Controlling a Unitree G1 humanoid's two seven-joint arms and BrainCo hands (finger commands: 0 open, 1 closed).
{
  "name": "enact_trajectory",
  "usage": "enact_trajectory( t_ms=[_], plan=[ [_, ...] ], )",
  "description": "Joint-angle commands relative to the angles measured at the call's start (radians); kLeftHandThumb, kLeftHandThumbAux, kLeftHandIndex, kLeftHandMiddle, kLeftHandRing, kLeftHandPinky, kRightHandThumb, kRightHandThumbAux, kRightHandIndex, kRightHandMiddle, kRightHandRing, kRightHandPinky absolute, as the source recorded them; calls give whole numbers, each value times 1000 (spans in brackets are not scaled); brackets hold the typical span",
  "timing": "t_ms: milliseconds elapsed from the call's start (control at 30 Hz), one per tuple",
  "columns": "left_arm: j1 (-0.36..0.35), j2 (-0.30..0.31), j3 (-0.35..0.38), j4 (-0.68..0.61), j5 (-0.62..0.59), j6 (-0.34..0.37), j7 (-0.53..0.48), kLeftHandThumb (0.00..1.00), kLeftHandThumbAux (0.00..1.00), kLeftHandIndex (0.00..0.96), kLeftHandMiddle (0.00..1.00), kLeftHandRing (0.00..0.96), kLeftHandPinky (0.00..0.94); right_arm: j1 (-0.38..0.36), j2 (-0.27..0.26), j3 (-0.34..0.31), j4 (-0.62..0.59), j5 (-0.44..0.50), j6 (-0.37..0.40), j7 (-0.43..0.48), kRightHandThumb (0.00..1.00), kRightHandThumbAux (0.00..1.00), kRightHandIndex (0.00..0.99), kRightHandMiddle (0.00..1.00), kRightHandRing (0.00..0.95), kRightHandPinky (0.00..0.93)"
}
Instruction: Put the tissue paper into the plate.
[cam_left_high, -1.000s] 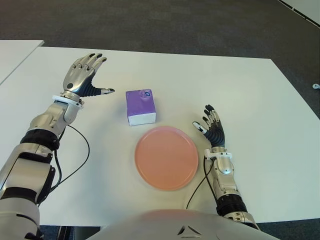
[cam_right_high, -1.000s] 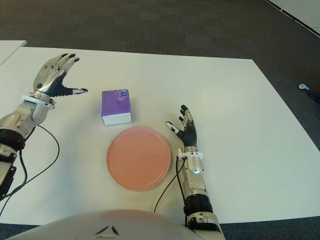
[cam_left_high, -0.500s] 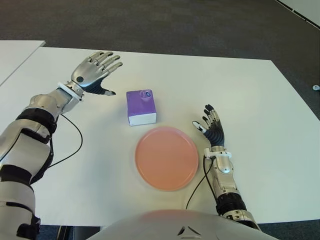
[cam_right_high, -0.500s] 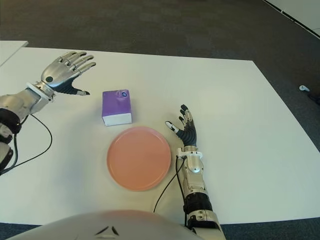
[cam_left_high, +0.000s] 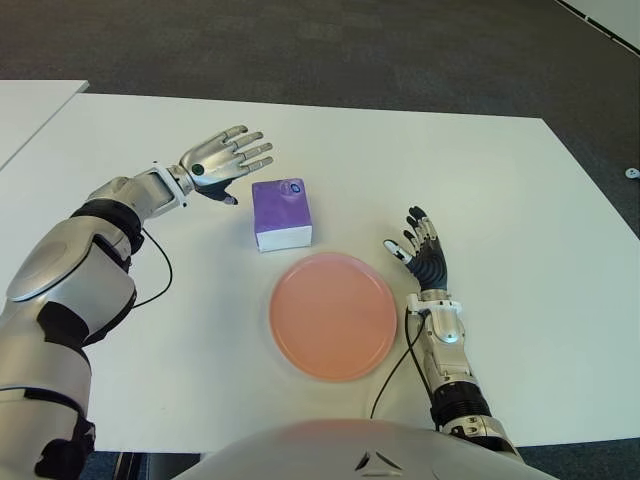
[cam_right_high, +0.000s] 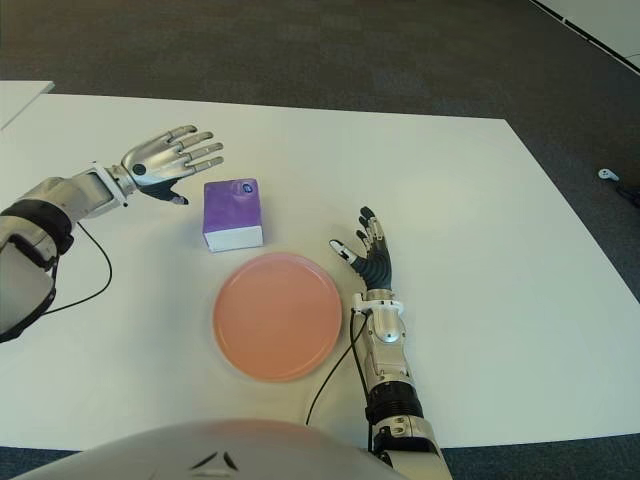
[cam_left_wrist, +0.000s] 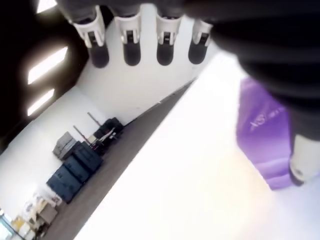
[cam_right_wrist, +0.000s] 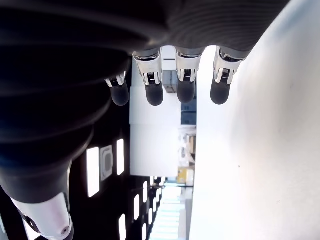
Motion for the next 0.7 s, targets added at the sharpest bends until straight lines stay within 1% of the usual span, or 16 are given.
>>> enact_trajectory(
  t_ms=[33,167,367,533,700],
  plan=[
    [-10,-46,-83,40,50,53,17,123,561,0,0,0,0,88,33,10,117,4,73,0,32,711,0,0,0,18],
    [-11,-64,-149,67,84,108,10,138,585,0,0,0,0,90,34,8,117,6,74,-1,35,705,0,1,0,15],
    [-13,-68,-206,85,95,144,19,151,606,0,0,0,0,100,37,10,111,6,73,-3,33,700,0,3,0,19],
    [-18,-71,-239,89,94,150,24,151,608,0,0,0,0,104,40,8,109,7,74,-8,27,701,0,3,0,20],
    [-26,-78,-263,84,86,114,31,115,617,0,0,0,0,106,38,5,107,10,80,-10,43,717,0,3,0,19]
  ],
)
